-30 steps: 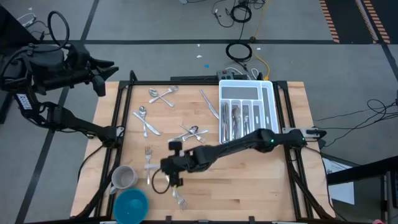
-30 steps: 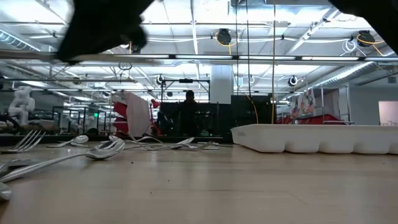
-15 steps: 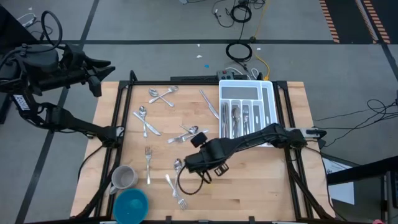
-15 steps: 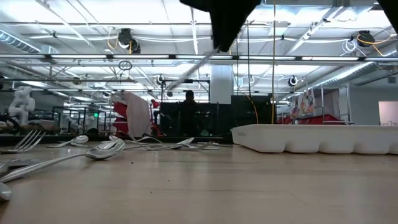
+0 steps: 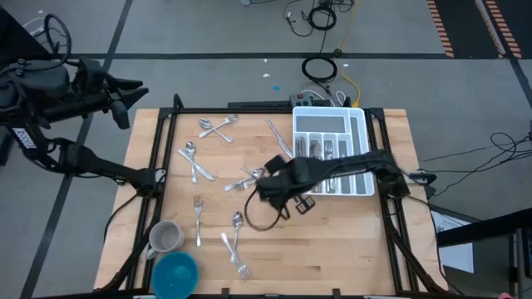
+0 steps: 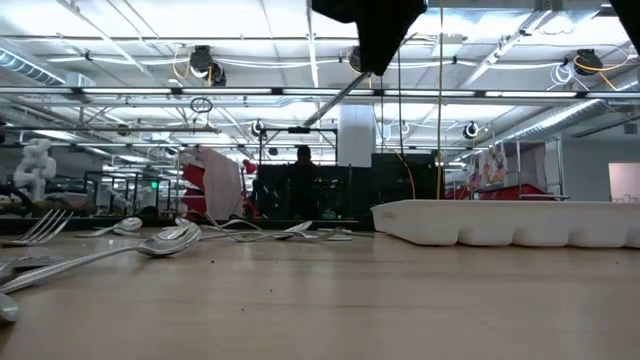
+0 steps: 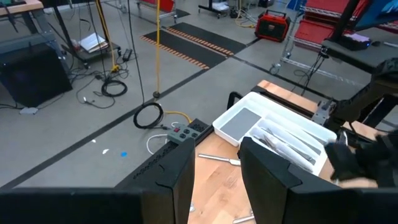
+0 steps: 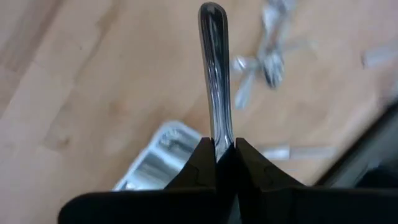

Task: Sort silverware
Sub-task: Put the table knife into the silverware tray

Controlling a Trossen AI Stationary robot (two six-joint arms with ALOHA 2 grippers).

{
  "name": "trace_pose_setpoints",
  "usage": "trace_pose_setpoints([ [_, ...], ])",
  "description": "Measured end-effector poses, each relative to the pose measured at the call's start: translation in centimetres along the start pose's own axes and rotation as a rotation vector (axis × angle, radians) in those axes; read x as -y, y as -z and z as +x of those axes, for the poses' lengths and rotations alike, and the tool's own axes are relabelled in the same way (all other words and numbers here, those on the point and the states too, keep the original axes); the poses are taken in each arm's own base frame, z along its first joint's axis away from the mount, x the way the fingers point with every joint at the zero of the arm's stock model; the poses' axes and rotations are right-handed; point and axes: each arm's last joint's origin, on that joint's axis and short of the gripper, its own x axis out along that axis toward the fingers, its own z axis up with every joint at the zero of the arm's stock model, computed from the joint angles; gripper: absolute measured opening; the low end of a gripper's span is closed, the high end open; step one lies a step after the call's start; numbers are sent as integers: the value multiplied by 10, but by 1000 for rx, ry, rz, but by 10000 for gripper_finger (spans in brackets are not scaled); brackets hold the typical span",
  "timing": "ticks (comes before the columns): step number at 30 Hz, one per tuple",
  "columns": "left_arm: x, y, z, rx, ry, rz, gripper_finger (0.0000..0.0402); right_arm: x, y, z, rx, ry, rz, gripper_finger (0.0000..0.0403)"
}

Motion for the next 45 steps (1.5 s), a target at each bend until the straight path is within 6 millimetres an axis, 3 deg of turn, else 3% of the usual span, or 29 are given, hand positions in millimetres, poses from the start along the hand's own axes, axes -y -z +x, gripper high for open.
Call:
trace_pose_setpoints([
  [7, -2, 0, -2, 11, -23, -2, 132, -13, 67, -48, 54, 29, 120, 1],
  [11, -2, 0, -2, 17, -51, -2, 132, -29, 116, -62, 53, 55, 151, 1],
  [15, -3, 0, -2, 21, -64, -4, 132, -42, 160, -53, -11, 72, 113, 1],
  [18, -3, 0, -2, 22, -69, -5, 132, -44, 178, -31, -70, 54, 36, 1],
  [23, -4, 0, -2, 31, -104, -5, 132, -33, 177, 7, -77, 34, -147, 1],
  [31, -5, -1, -2, 46, -153, -26, 132, -1, 171, 36, -81, 32, -520, 1],
  [39, -6, -1, -2, 51, -170, -32, 132, 31, 165, 74, 7, 5, -620, 1],
  [45, -6, -1, -2, 53, -177, -31, 132, 43, 157, 98, 61, -18, -715, 1],
])
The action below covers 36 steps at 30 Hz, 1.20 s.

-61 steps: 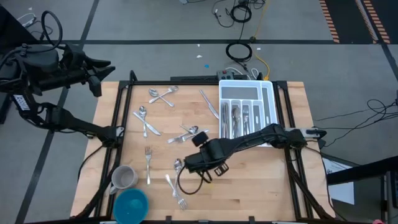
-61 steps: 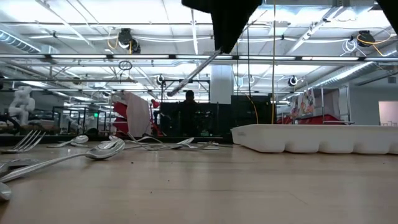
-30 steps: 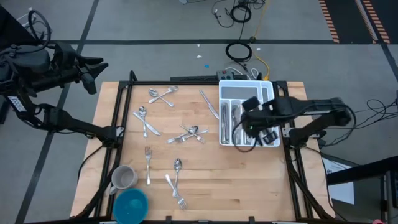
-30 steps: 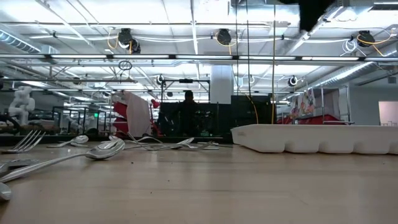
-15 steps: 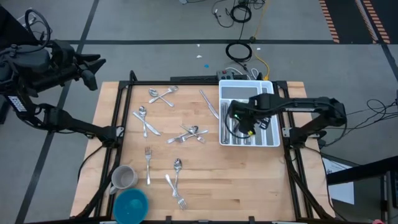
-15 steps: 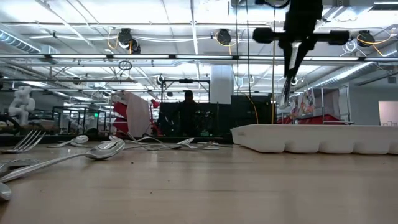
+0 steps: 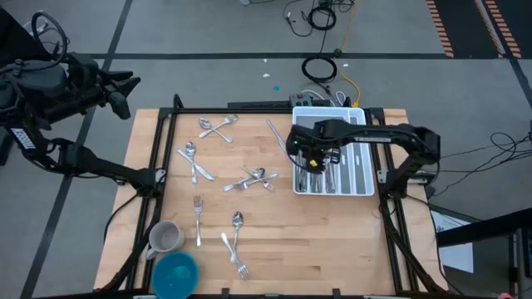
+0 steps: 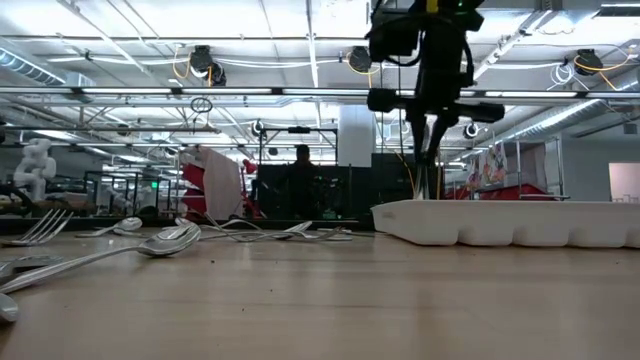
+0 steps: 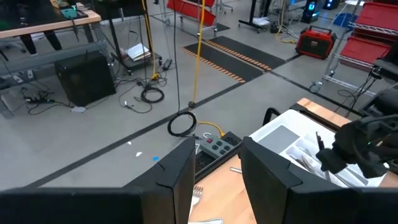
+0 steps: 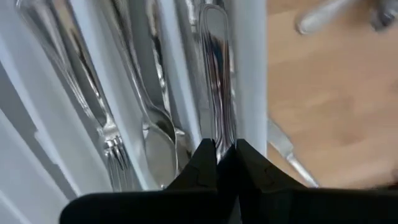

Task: Sort silverware
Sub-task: Put the table knife into the silverware tray, then put the spoon into the silverware tray

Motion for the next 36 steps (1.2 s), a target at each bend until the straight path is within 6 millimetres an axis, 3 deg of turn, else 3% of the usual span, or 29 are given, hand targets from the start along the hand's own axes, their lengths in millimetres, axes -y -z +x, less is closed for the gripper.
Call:
trace_pose_setpoints([
  [11, 0, 0, 0, 1, -4, 1, 132, 8, -3, 36, 169, -82, -157, 1],
  [26, -1, 0, 0, 10, -37, 2, 132, 19, 9, 84, 229, -117, -59, 1],
  [30, -1, 0, 0, 10, -37, 2, 132, 19, 15, 87, 219, -123, 39, 38],
  [36, -1, 0, 0, 10, -37, 3, 132, 20, 19, 86, 160, -119, 113, 130],
])
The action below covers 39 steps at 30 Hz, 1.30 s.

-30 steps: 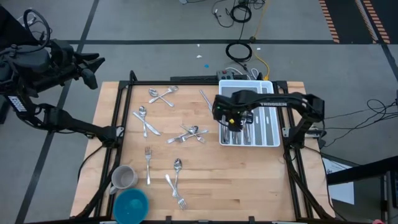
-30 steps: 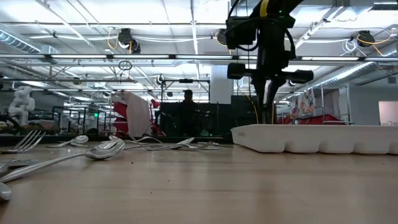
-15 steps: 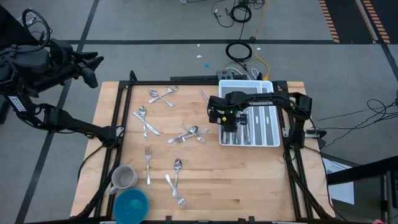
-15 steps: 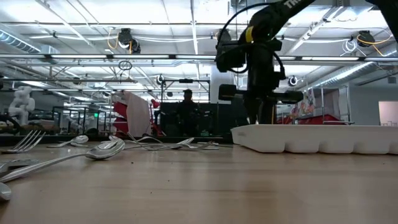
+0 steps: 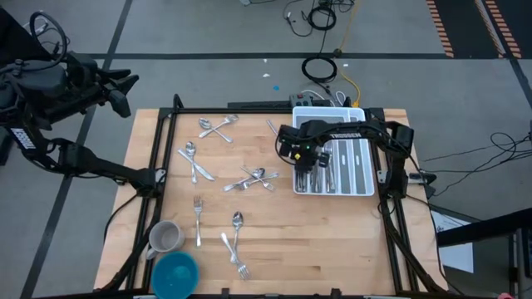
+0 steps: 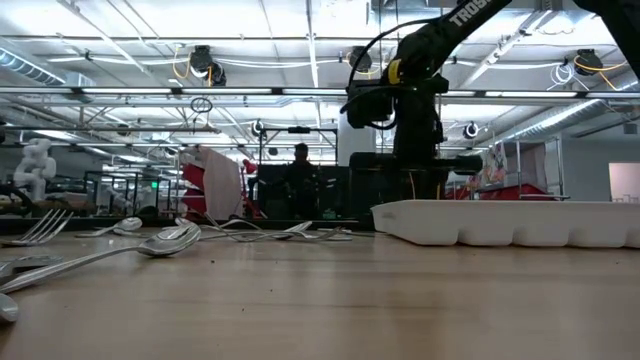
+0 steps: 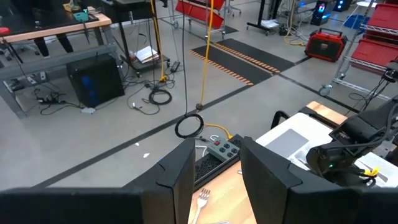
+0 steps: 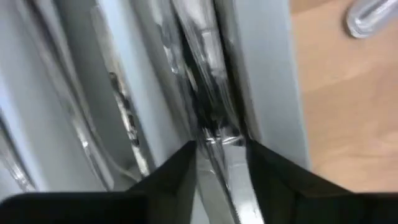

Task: Sort silverware
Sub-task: Put the spoon into the silverware tray

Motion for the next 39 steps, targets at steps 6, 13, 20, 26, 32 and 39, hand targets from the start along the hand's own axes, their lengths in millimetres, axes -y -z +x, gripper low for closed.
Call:
trace_pose_setpoints([
  [6, 0, 0, 0, 0, 0, 9, 132, 2, -3, -4, -59, 8, 120, 189],
  [13, 1, 0, 2, -4, -1, -7, 132, 18, -8, -60, -58, 126, 324, 184],
  [20, 18, -3, 20, -58, 23, -44, 132, 9, -13, -166, 47, 353, 694, 174],
  [26, 76, 16, 102, -305, -50, 163, 132, -30, -17, -239, 182, 495, 975, 174],
  [32, 121, 70, 186, -605, -114, 478, 132, -83, -18, -275, 210, 526, 1111, 174],
  [39, 132, 119, 270, -717, 9, 564, 132, -136, -22, -295, 203, 495, 1223, 174],
])
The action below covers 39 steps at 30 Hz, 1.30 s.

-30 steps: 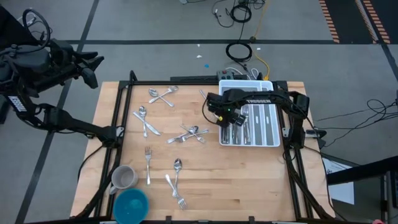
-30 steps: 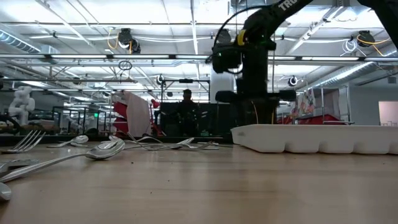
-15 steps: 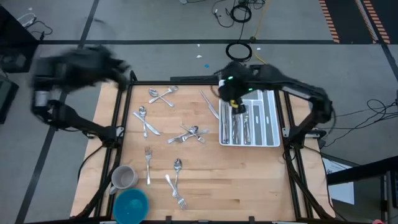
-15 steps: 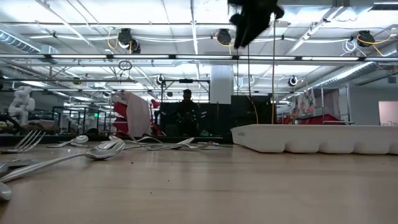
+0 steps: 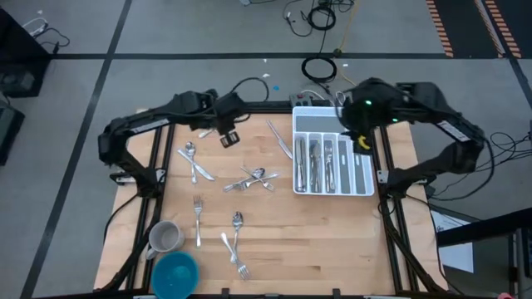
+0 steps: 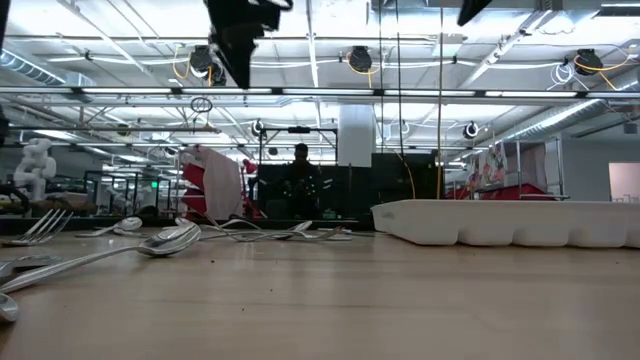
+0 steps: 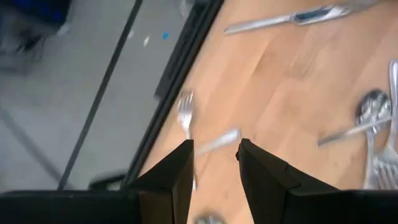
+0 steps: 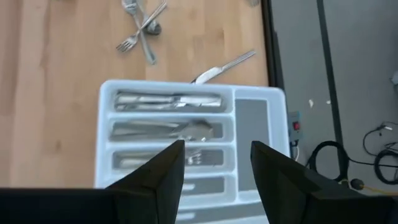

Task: Sort silverware
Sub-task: Put the spoon into the silverware tray

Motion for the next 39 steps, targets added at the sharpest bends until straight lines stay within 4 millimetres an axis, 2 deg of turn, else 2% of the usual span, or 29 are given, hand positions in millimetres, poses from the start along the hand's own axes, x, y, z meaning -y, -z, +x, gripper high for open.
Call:
trace_pose_setpoints([
  [4, -17, -6, 44, 14, 172, 85, 132, -9, 15, -19, 14, -13, 22, 173],
  [6, -30, -4, 59, -1, 269, 85, 132, -12, 21, -27, 27, -20, 47, 173],
  [11, -67, 9, 93, -118, 293, 112, 132, -19, 34, -45, 90, -24, 61, 177],
  [14, -75, 14, 106, -149, 325, 230, 132, -19, 39, -51, 100, 21, 86, 186],
  [18, -75, 13, 125, -187, 299, 427, 132, -18, 42, -54, 104, 63, 129, 199],
  [21, -74, 8, 135, -180, 274, 381, 132, -18, 44, -55, 105, 78, 140, 204],
  [23, -70, 6, 142, -148, 352, 382, 132, -18, 43, -55, 104, 81, 140, 205],
  [26, -67, 6, 147, -94, 453, 481, 132, -18, 43, -55, 103, 81, 140, 205],
  [28, -72, 7, 152, -45, 523, 467, 132, -18, 43, -55, 104, 80, 151, 205],
  [34, -103, 32, 167, -71, 578, 363, 132, -18, 43, -55, 106, 74, 191, 206],
  [39, -116, 52, 168, -96, 575, 324, 132, -18, 43, -55, 106, 74, 202, 210],
])
